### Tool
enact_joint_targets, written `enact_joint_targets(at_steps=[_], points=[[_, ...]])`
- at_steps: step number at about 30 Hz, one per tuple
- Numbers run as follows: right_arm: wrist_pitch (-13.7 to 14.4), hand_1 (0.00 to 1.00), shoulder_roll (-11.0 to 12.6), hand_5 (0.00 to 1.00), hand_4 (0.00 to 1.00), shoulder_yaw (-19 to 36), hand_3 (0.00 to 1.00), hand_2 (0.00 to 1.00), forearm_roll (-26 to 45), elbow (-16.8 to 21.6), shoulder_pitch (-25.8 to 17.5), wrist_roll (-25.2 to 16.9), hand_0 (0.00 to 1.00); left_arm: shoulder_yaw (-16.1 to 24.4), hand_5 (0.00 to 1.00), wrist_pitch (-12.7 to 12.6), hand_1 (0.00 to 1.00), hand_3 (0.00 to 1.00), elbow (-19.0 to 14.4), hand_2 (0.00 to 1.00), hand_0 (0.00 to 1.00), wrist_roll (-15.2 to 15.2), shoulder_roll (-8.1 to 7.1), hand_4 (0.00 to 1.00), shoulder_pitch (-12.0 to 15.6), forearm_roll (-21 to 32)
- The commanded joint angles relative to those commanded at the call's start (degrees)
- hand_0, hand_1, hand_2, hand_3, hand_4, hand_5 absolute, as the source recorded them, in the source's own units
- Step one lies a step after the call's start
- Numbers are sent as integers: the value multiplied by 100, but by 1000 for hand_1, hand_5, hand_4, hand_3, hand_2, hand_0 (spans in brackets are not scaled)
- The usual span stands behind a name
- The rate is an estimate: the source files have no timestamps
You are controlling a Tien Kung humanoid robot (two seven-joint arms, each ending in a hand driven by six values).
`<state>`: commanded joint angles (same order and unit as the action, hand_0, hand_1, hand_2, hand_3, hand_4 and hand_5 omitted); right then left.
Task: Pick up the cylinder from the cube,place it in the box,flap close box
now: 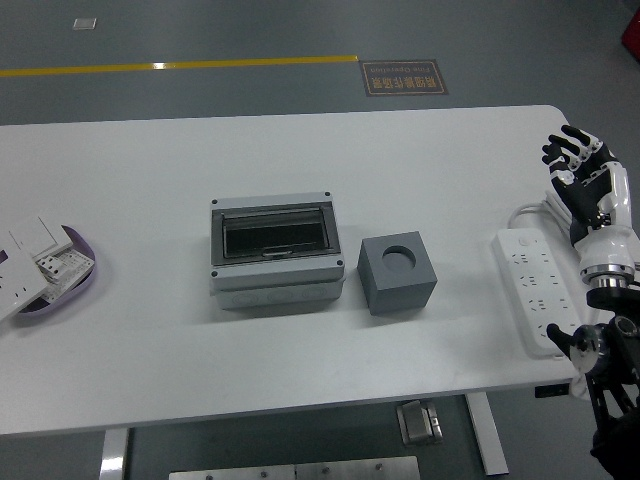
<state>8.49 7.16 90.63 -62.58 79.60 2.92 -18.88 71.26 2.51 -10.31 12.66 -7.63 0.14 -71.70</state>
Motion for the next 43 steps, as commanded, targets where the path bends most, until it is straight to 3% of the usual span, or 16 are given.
enact_joint_targets(at_steps=[21, 43], points=[[51, 658, -39, 171, 681, 227, 644, 646, 75, 43, -87, -58, 722, 190, 261, 16, 583, 599, 0, 557, 602, -21, 33, 662, -155, -132], [129, 654, -69, 154, 661, 557, 647, 643, 53, 41, -133, -127, 724, 478, 260, 150, 583, 599, 0, 557, 603, 54, -150, 662, -349, -899]])
